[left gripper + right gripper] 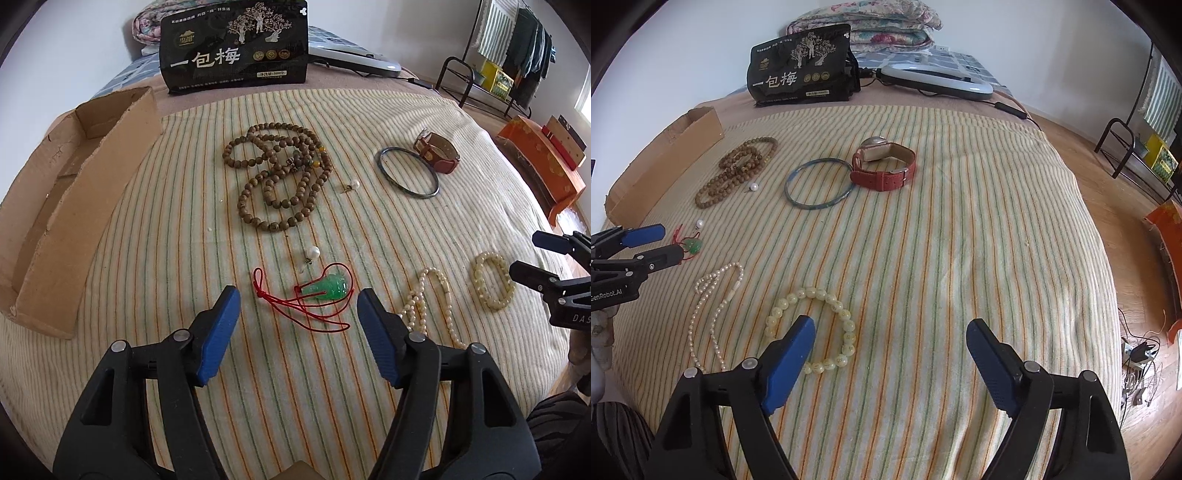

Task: Organize jewelry
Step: 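Grasp the green jade pendant with the left tool while the right tool grasps the cream bead bracelet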

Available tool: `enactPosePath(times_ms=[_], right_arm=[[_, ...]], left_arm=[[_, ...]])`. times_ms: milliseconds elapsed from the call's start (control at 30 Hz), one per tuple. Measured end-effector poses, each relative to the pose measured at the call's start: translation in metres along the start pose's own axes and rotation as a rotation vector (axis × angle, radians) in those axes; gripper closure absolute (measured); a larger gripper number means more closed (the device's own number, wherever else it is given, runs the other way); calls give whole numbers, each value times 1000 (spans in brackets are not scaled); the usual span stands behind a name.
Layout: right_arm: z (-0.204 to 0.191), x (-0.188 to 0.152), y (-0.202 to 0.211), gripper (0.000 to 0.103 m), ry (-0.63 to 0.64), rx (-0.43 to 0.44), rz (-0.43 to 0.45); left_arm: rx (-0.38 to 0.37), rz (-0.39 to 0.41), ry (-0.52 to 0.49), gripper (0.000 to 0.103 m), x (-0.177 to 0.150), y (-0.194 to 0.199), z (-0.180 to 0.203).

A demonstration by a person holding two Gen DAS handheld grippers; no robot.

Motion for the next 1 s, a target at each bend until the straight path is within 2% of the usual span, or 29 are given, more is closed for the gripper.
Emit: enactPosePath(times_ms=[167, 433, 533, 600, 667, 767, 800, 867, 900, 1000], right_arm=[[-5, -2, -6, 18, 11, 0, -8], [-8, -3, -12, 23, 11, 18, -12], [-13, -3, -14, 24, 24, 26, -16], [-17, -3, -16, 25, 37, 24, -21], [-20, -3, -18, 28, 48, 18, -28], [-23, -3, -17, 38, 58, 24, -29], [-25, -3, -17, 44, 63, 28, -29], [-28, -3, -16, 58, 76, 37, -29], [-29, -3, -15, 69, 83, 45, -29], [-35, -2, -14, 87, 102, 57, -30]], left_arm=[[14, 2, -3, 36, 0, -9, 5], [81, 23, -29, 39, -1, -17, 11], [91, 30, -38, 43, -2, -18, 12], [90, 31, -43, 54, -2, -18, 13], [90, 34, -51, 59, -2, -17, 15], [81, 38, -58, 67, -2, -16, 16], [78, 40, -59, 70, -2, -16, 16], [75, 44, -64, 71, -3, -15, 16], [72, 45, -67, 71, -4, -14, 16], [65, 48, -69, 71, -6, -12, 16]])
Point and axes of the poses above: each gripper's, at about its wrist camera, not at the fingertips, and y roughly against the way its jaws point, z to its right, x to its top, the point moved 2 cm from there along -y, roughly the way its jaws point, and after that the axes turned 6 degrees about -x, right-handed, at the moved point
